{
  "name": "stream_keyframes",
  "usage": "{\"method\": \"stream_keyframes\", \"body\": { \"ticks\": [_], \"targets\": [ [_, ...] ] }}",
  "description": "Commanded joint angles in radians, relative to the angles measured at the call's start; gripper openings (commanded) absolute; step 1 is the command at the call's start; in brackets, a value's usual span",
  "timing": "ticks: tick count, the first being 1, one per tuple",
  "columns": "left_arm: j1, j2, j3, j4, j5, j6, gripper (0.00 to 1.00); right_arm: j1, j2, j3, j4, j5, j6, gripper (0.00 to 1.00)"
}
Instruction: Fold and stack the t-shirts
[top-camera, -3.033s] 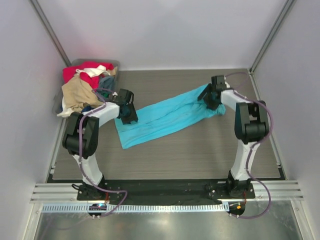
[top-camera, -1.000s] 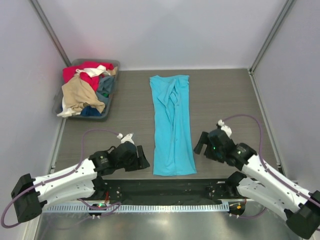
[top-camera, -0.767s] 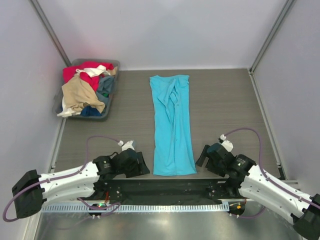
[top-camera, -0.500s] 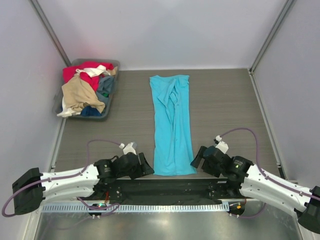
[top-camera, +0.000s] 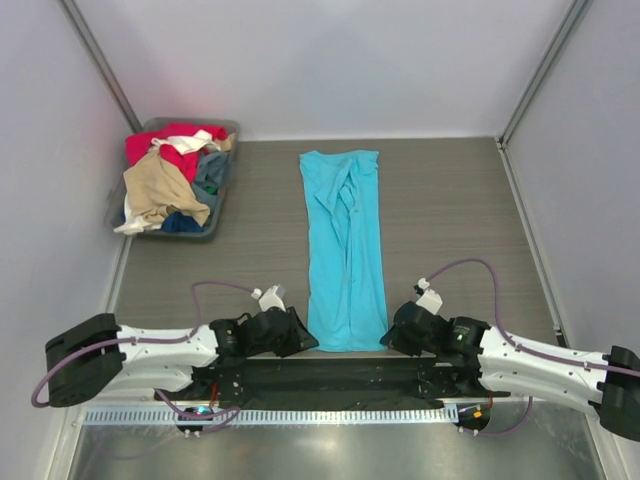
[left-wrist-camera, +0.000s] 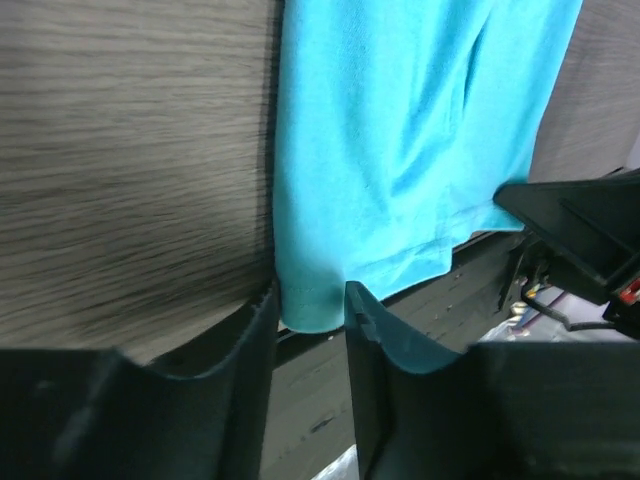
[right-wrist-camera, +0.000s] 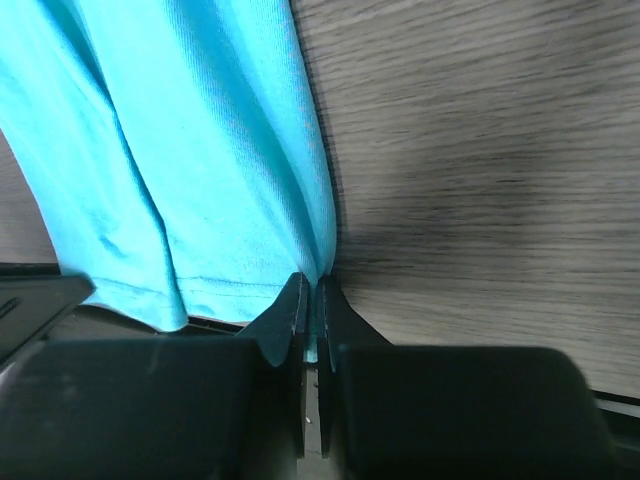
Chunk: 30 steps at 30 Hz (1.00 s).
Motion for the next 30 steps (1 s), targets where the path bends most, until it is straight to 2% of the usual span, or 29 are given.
{"method": "stream_keyframes", "body": {
  "ticks": [1,4,7,8,9,13,16,18,23,25,30],
  "targets": [
    [-0.028,0.104,-0.019,0.002,-0.052,-0.001,0.22,0.017,-0.011,-0.029,-0.037,0.028,0.039,0.04],
    [-0.037,0.127,-0.007,0.013,-0.066,-0.004,0.0,0.02,-0.016,-0.017,-0.062,0.03,0.036,0.01],
    [-0.08,0.076,0.065,-0.096,-0.09,-0.013,0.0,0.028,-0.02,0.021,-0.126,0.039,0.036,0.01],
    [-0.127,0.061,0.102,-0.166,-0.15,-0.021,0.0,0.032,-0.023,0.05,-0.146,0.053,0.041,0.01],
    [-0.146,0.047,0.193,-0.308,-0.174,-0.021,0.0,0.032,-0.026,0.067,-0.163,0.06,0.042,0.01],
    [-0.165,0.009,0.369,-0.544,-0.279,0.016,0.0,0.032,-0.027,0.197,-0.257,0.163,0.034,0.01],
    [-0.101,0.012,0.465,-0.628,-0.305,0.134,0.0,0.019,0.041,0.317,-0.274,0.258,-0.034,0.01],
    [-0.002,0.021,0.5,-0.659,-0.284,0.188,0.0,-0.021,0.131,0.409,-0.271,0.269,-0.093,0.01],
    [0.214,0.051,0.595,-0.621,-0.15,0.376,0.0,-0.263,0.314,0.594,-0.203,0.191,-0.376,0.01],
    [0.295,0.113,0.671,-0.619,-0.101,0.456,0.0,-0.357,0.386,0.665,-0.159,0.151,-0.465,0.01],
    [0.424,0.3,0.843,-0.601,-0.028,0.6,0.0,-0.475,0.611,0.817,-0.108,0.094,-0.597,0.01]
  ]
}}
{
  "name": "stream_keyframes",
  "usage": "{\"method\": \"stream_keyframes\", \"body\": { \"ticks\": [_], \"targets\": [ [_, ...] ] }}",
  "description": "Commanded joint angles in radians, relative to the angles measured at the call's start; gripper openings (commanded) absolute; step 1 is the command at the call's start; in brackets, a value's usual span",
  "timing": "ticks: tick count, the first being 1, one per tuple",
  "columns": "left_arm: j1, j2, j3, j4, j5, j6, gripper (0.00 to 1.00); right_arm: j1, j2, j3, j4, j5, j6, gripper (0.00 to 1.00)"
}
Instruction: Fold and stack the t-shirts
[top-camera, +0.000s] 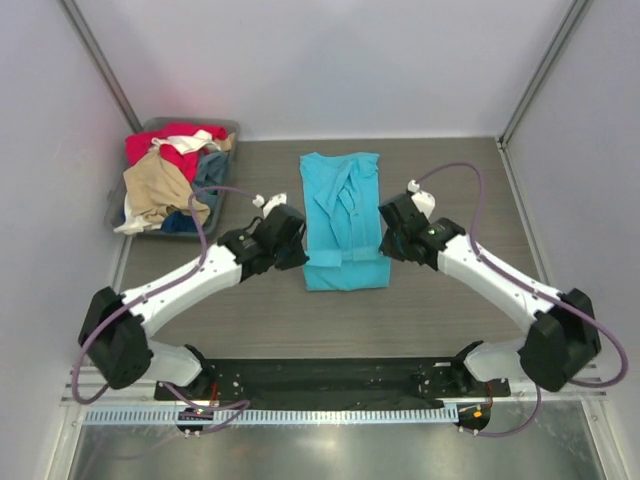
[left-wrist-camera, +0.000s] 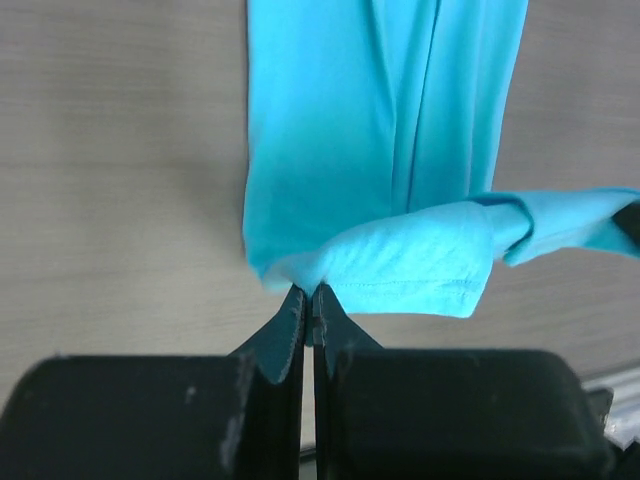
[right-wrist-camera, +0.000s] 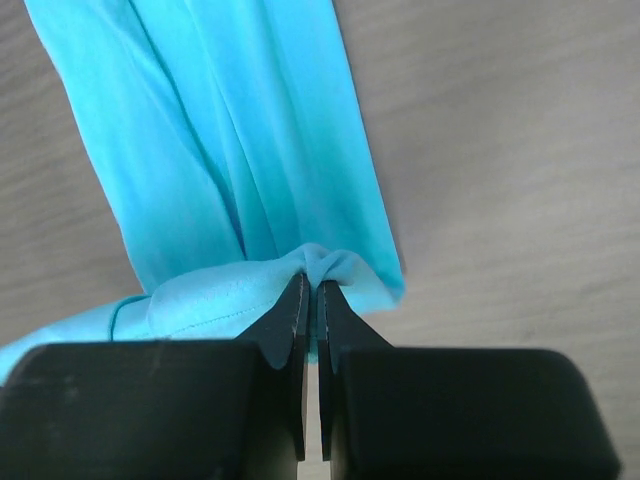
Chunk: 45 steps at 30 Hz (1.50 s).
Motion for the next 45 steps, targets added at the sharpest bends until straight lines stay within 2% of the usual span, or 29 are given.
{"method": "stream_keyframes", "body": {
  "ticks": [1,7,12,21,23,24,25,27,30,33,35,36,37,38,40,41,43,45],
  "targets": [
    [0.075,0.133,0.116,0.001,0.067,0.169,0.0,-0.067,0.121,0.112,0.07,-0.036,-0.169,0.01],
    [0.193,0.353,0.3,0.041,0.171,0.254,0.0,-0.15,0.349,0.273,0.12,-0.091,-0.235,0.01],
    [0.246,0.534,0.435,0.044,0.251,0.3,0.0,-0.199,0.478,0.371,0.143,-0.119,-0.264,0.01],
    [0.293,0.703,0.638,0.001,0.251,0.327,0.02,-0.259,0.664,0.523,0.146,-0.159,-0.299,0.01],
    [0.305,0.741,0.69,-0.04,0.242,0.324,0.14,-0.276,0.696,0.573,0.144,-0.204,-0.331,0.3],
    [0.308,0.749,0.701,-0.053,0.239,0.32,0.34,-0.282,0.722,0.595,0.147,-0.217,-0.344,0.45],
    [0.318,0.752,0.711,-0.059,0.237,0.317,0.4,-0.292,0.734,0.641,0.149,-0.241,-0.359,0.61],
    [0.327,0.743,0.753,-0.093,0.205,0.3,0.47,-0.32,0.742,0.684,0.147,-0.26,-0.384,0.73],
    [0.33,0.683,0.767,-0.14,0.171,0.289,0.57,-0.375,0.687,0.712,0.127,-0.248,-0.384,0.77],
    [0.324,0.553,0.678,-0.139,0.161,0.275,0.58,-0.392,0.551,0.599,0.118,-0.213,-0.384,0.78],
    [0.306,0.436,0.513,-0.084,0.165,0.258,0.58,-0.391,0.419,0.423,0.13,-0.238,-0.37,0.78],
    [0.298,0.398,0.451,-0.059,0.177,0.249,0.57,-0.388,0.376,0.349,0.171,-0.31,-0.358,0.78],
    [0.272,0.363,0.325,-0.033,0.183,0.229,0.57,-0.372,0.325,0.274,0.198,-0.323,-0.348,0.78],
    [0.257,0.322,0.261,0.023,0.19,0.217,0.57,-0.357,0.241,0.132,0.221,-0.364,-0.339,0.78],
    [0.208,0.225,0.14,0.095,0.222,0.177,0.57,-0.333,0.164,0.005,0.287,-0.428,-0.306,0.79],
    [0.192,0.199,0.036,0.184,0.258,0.168,0.58,-0.319,0.136,-0.1,0.308,-0.45,-0.29,0.79],
    [0.145,0.148,-0.054,0.255,0.26,0.134,0.59,-0.305,0.058,-0.231,0.385,-0.508,-0.252,0.78],
    [0.126,0.142,-0.141,0.333,0.272,0.11,0.6,-0.276,0.015,-0.285,0.425,-0.505,-0.233,0.78]
  ]
}}
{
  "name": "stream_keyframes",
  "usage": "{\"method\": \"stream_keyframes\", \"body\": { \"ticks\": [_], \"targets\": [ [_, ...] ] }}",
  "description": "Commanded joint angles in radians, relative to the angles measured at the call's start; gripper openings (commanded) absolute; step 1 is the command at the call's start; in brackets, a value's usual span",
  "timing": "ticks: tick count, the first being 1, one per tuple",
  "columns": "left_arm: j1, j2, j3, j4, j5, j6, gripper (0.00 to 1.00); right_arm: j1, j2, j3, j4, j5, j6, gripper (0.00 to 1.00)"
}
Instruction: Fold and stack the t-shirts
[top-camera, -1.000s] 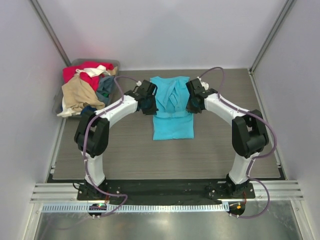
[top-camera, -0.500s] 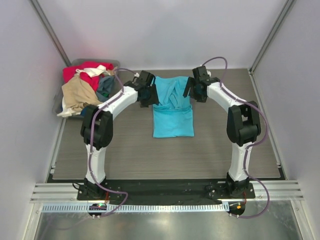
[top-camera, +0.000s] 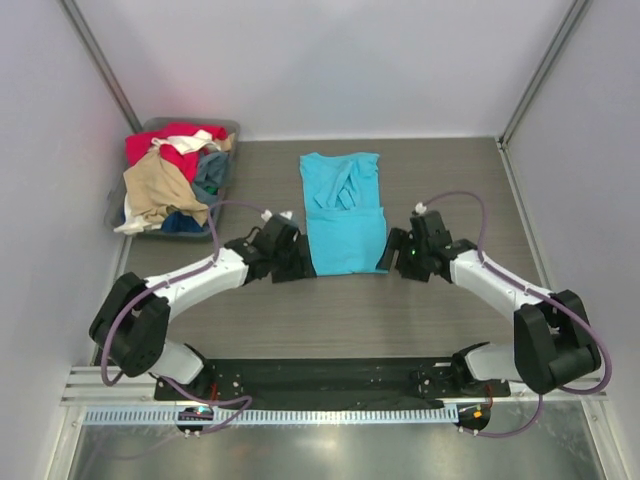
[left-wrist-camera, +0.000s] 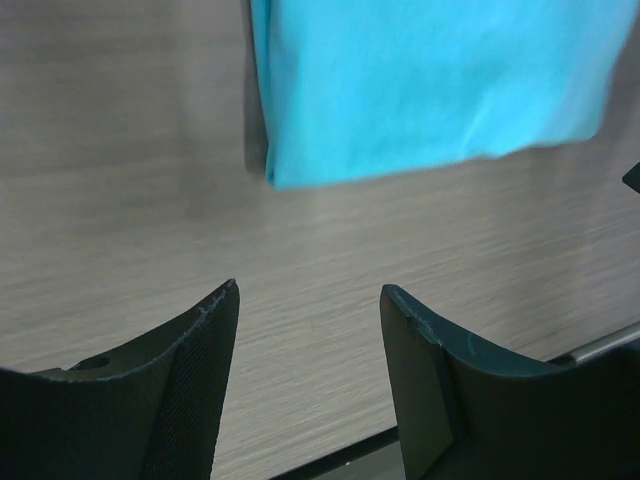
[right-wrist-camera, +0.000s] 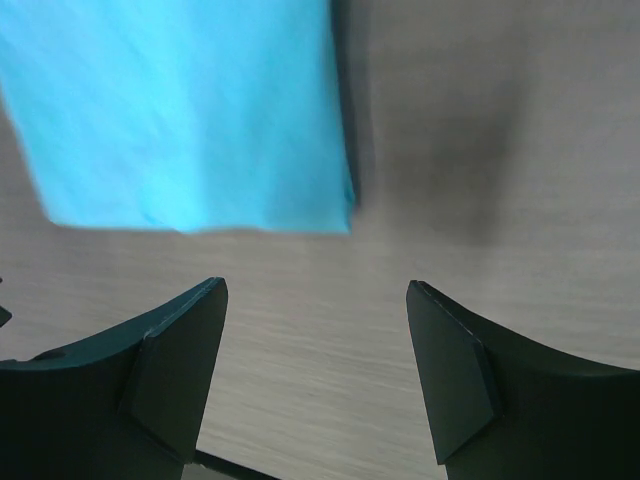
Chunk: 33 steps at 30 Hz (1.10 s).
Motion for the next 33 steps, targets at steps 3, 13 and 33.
{"method": "stream_keyframes", "body": {
  "ticks": [3,13,33],
  "targets": [
    [-0.031,0.017,-0.164,0.281,0.064,-0.101,0.6,0.034,-0.042,-0.139,0.149,-0.077,0.075,0.78],
    [-0.031,0.077,-0.22,0.387,0.006,-0.141,0.54,0.034,0.029,-0.181,0.252,-0.031,0.073,0.75],
    [-0.03,0.19,-0.185,0.479,-0.034,-0.19,0.0,-0.009,0.112,-0.188,0.335,-0.064,0.079,0.01]
  ]
}}
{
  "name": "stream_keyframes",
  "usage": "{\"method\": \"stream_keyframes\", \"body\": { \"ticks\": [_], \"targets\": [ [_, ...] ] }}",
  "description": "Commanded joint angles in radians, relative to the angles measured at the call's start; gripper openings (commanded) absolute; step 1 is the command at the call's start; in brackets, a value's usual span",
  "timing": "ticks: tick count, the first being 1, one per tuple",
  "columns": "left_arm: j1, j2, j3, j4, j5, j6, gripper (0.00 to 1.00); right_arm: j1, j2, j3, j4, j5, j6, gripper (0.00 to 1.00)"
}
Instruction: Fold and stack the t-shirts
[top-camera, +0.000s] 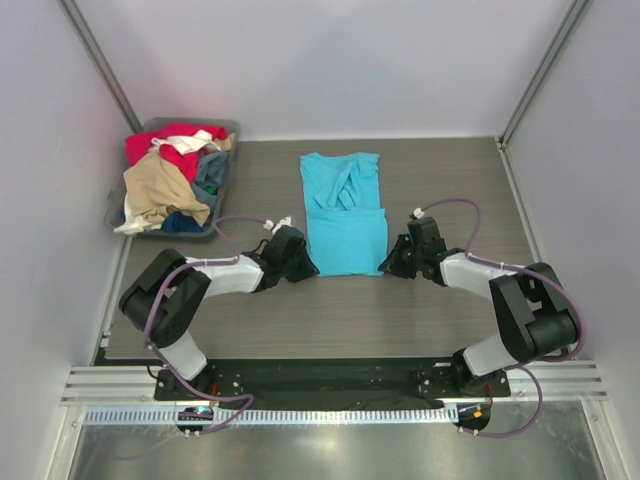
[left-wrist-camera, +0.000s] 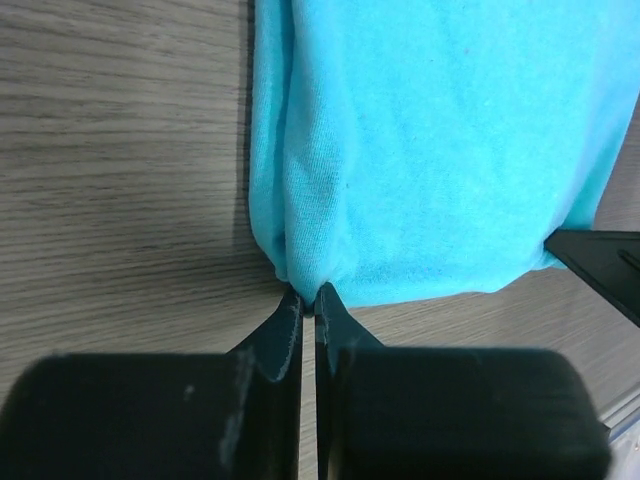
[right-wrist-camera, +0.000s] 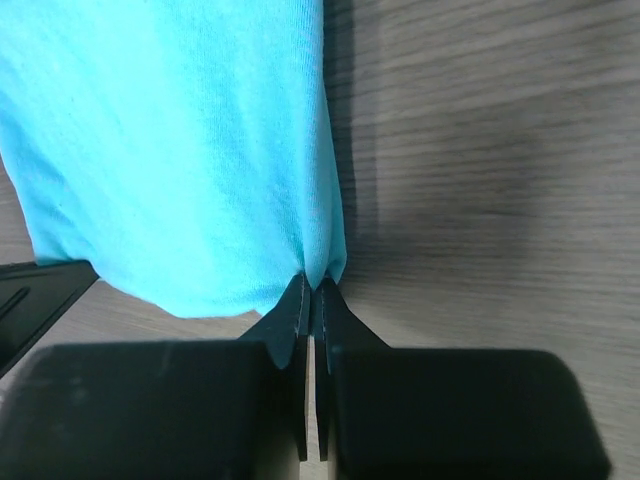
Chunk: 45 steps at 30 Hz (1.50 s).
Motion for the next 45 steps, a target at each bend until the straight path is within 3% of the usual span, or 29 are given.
{"method": "stream_keyframes", "body": {
  "ticks": [1,7,12,19,26,37,45],
  "targets": [
    [0.001,-0.036,0.003,-0.064,-0.006,0.0,0.0,-0.005,-0.082,-0.018,-0.067,0.022,-0.02,0.01],
    [-0.031,-0.277,-0.034,-0.245,0.018,-0.066,0.0,-0.003,-0.297,-0.007,-0.306,0.041,-0.006,0.01],
    [-0.129,-0.481,-0.008,-0.42,-0.026,-0.136,0.0,0.014,-0.493,0.025,-0.559,0.047,0.032,0.01],
    [-0.223,-0.611,0.069,-0.643,-0.087,-0.204,0.0,0.06,-0.627,0.197,-0.805,0.085,0.056,0.01],
    [-0.201,-0.579,0.223,-0.853,-0.185,-0.129,0.02,0.058,-0.452,0.388,-0.861,0.111,-0.032,0.01],
    [0.102,-0.345,0.403,-0.83,0.049,0.089,0.02,-0.031,-0.124,0.598,-0.8,0.05,-0.139,0.01],
    [0.225,-0.092,0.666,-0.832,0.14,0.195,0.0,-0.066,0.131,0.839,-0.794,0.022,-0.181,0.01]
  ]
}}
